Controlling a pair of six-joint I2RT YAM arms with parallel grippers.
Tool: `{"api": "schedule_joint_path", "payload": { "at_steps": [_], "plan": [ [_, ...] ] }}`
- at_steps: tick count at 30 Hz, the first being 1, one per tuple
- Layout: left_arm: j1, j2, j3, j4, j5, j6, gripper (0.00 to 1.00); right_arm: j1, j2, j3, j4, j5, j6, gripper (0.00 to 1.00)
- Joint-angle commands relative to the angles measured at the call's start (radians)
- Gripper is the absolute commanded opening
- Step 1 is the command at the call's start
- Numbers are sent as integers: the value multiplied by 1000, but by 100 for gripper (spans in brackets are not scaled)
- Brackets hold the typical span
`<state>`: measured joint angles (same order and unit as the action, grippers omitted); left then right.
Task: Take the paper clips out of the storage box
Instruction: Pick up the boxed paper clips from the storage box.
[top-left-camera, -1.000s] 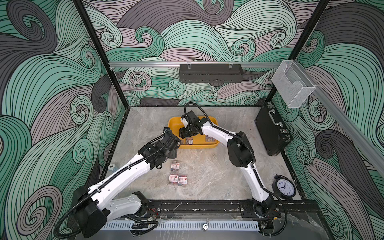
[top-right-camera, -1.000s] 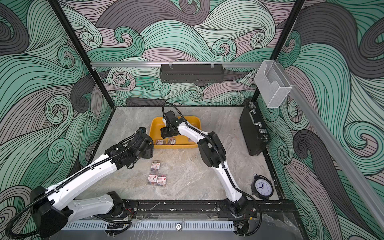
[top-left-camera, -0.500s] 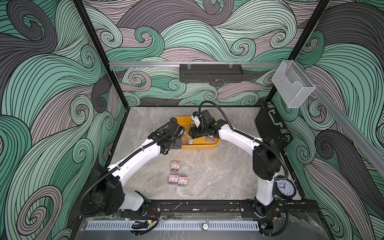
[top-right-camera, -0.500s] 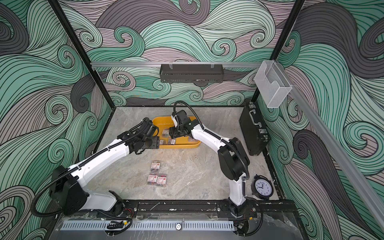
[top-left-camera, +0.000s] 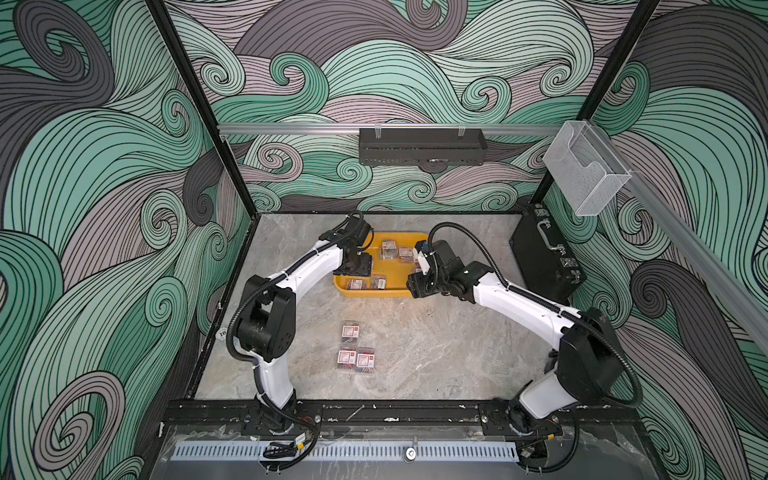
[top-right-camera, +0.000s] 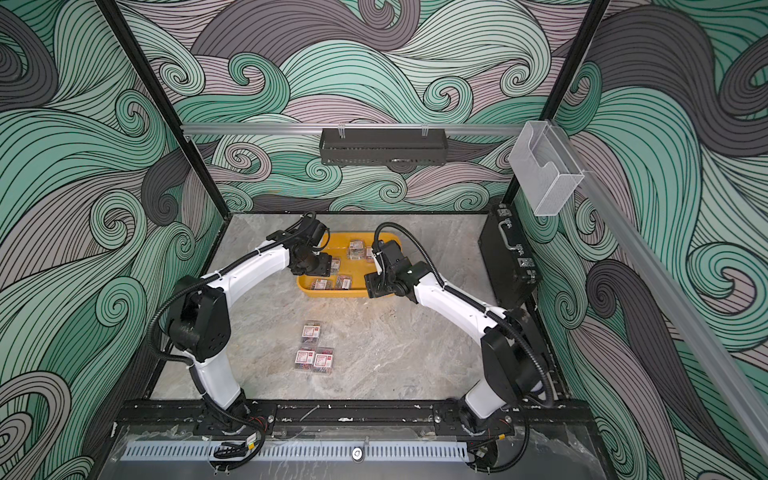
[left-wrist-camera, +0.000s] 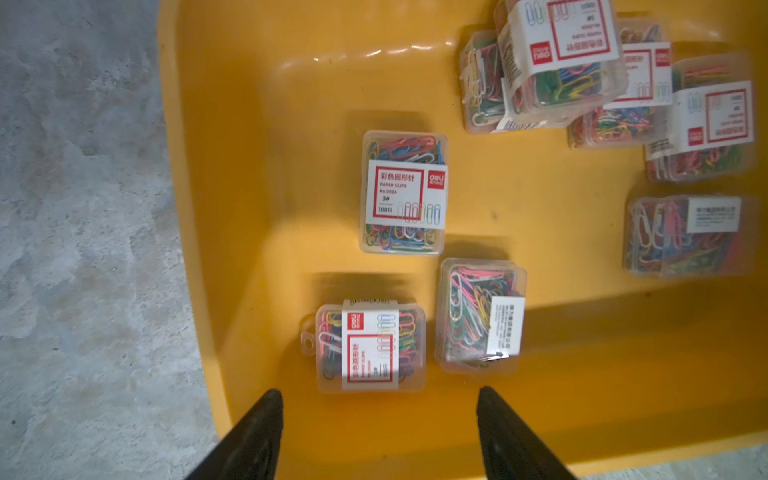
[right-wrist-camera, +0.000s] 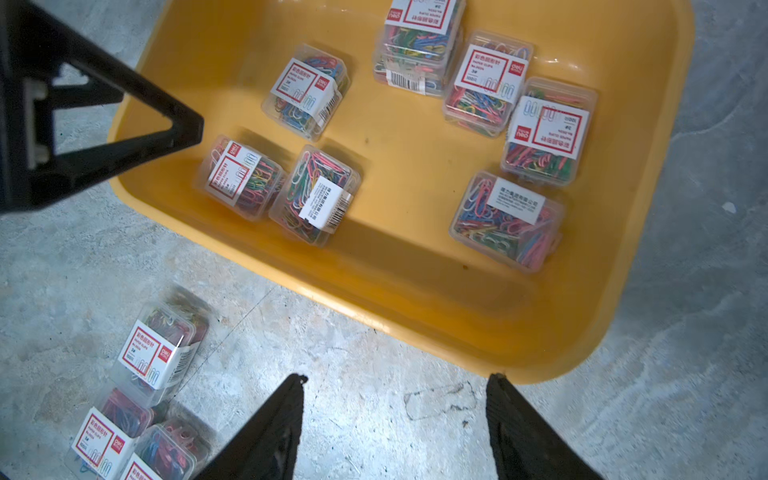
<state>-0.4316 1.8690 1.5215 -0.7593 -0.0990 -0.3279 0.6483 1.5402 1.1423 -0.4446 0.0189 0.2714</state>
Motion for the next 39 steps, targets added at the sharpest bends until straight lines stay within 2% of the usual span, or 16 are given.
{"api": "schedule_joint_path", "payload": {
  "at_steps": [1,15,24,39],
  "plan": [
    [26,66,93,-65,58,49,71,-15,-57,-44,1,36,26,70],
    [62,308,324,-116,131,103,71,-35,-101,-76,0,39,28,72],
    [62,390,380,-117,125,120,71,-37,-94,-75,-4,34,25,72],
    [62,445,419,-104,114,119,66,-36,-68,-54,-10,27,20,72]
  ]
}}
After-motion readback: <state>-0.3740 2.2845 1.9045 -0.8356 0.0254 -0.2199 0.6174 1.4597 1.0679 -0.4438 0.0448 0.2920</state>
